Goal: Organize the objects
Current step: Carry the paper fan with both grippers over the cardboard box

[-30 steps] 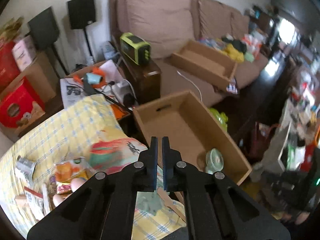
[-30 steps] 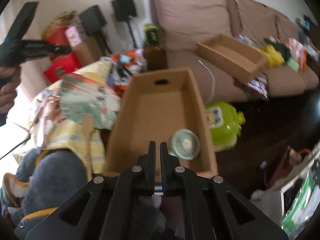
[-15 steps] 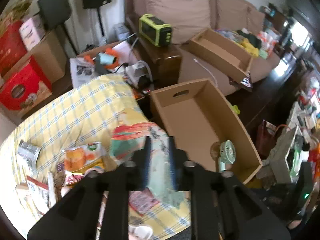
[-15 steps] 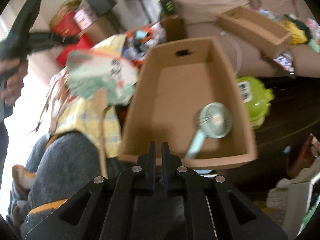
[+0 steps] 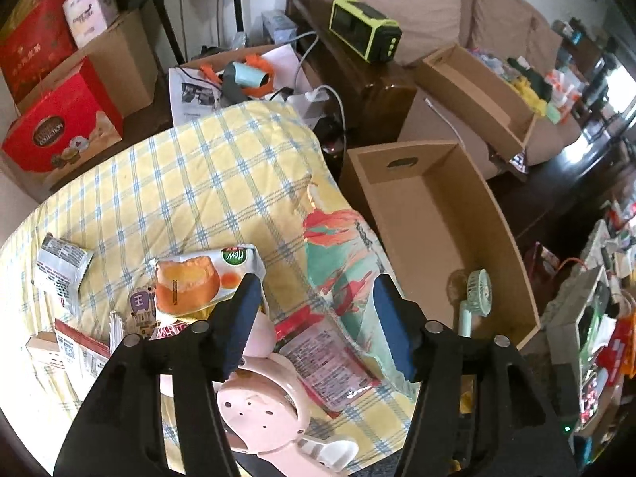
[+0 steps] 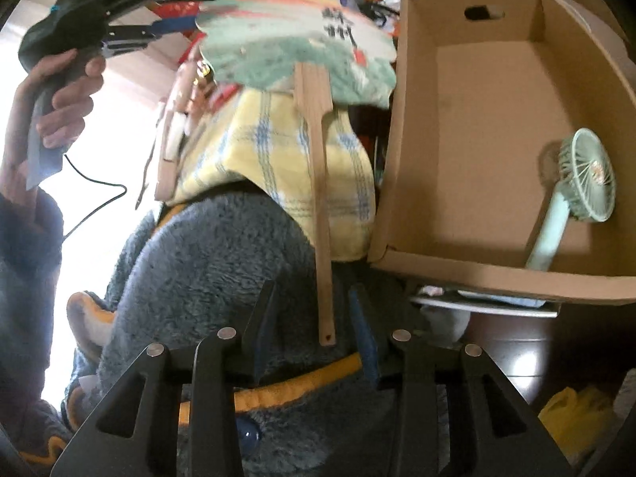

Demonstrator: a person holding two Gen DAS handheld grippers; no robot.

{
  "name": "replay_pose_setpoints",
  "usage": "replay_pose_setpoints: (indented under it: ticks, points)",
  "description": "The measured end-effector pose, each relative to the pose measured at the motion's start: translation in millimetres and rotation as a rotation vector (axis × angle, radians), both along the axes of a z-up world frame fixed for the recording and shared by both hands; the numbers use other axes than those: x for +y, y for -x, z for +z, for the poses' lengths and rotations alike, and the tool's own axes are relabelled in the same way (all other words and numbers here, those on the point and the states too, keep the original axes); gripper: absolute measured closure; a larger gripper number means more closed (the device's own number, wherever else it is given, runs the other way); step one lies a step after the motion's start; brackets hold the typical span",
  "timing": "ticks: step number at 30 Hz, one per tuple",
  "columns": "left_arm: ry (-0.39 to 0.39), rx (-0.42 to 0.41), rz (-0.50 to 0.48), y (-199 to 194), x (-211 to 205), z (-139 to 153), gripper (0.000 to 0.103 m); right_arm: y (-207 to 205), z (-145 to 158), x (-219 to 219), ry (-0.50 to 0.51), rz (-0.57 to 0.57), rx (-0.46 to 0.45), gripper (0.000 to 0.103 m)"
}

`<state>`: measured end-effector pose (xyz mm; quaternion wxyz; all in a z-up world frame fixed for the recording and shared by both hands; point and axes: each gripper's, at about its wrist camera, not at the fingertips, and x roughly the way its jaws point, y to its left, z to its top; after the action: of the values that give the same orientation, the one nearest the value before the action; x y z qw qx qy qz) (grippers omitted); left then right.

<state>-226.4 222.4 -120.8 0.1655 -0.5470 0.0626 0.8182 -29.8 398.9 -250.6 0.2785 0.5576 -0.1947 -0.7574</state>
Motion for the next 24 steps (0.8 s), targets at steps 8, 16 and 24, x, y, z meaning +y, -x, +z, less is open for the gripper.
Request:
replay_pose_setpoints:
  ticks: [8, 16, 24]
  points:
    - [-0.014, -0.063, 0.022, 12, 7, -21, 0.046, 0, -6, -7, -0.008, -0.015, -0.008, 0.094]
    - [-0.067, -0.062, -0.018, 5, 22, -29, 0.088, -4, 1, -8, -0.006, -0.030, 0.018, 0.096]
    - [-0.106, 0.048, -0.032, -8, 22, 9, 0.091, -11, 26, -3, -0.040, -0.080, 0.097, 0.095]
